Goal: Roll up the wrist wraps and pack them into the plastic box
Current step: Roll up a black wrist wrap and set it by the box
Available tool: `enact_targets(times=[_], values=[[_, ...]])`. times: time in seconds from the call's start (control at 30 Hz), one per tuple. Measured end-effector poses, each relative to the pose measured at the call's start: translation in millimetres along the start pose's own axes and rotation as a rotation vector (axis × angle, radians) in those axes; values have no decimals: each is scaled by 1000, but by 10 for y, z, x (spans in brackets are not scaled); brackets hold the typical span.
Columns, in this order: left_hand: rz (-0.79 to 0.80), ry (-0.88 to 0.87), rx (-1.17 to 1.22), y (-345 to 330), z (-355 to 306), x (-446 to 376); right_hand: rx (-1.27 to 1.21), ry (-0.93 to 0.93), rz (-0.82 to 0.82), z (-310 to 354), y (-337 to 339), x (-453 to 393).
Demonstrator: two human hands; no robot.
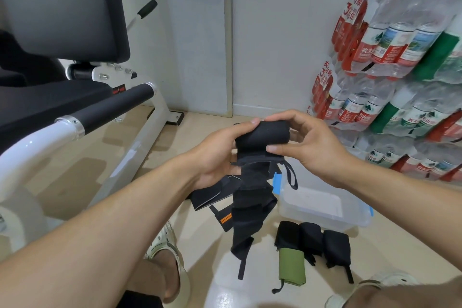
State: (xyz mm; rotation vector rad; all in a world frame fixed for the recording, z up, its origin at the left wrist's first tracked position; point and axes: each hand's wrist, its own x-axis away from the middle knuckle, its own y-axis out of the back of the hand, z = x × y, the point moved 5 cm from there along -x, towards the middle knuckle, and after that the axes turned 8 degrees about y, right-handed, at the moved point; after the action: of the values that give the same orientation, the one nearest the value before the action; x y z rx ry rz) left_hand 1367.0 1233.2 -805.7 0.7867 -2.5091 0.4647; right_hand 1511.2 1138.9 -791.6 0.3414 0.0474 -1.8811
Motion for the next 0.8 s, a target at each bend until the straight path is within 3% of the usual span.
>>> enact_targets(times=[0.17,0.33,0.5,0.8], values=[[29,0,83,2,-24,5,39,2,18,-20,13,-19],[-19,-61,94,47,-69,-5,-227,-179,66,-90,-6,-29],[-42,-95,107,28,-75,-23,-262,-302,111,-149,-63,1],[-46,-90,121,29,-59,-37,-207,-212,61,-132,-30,32]])
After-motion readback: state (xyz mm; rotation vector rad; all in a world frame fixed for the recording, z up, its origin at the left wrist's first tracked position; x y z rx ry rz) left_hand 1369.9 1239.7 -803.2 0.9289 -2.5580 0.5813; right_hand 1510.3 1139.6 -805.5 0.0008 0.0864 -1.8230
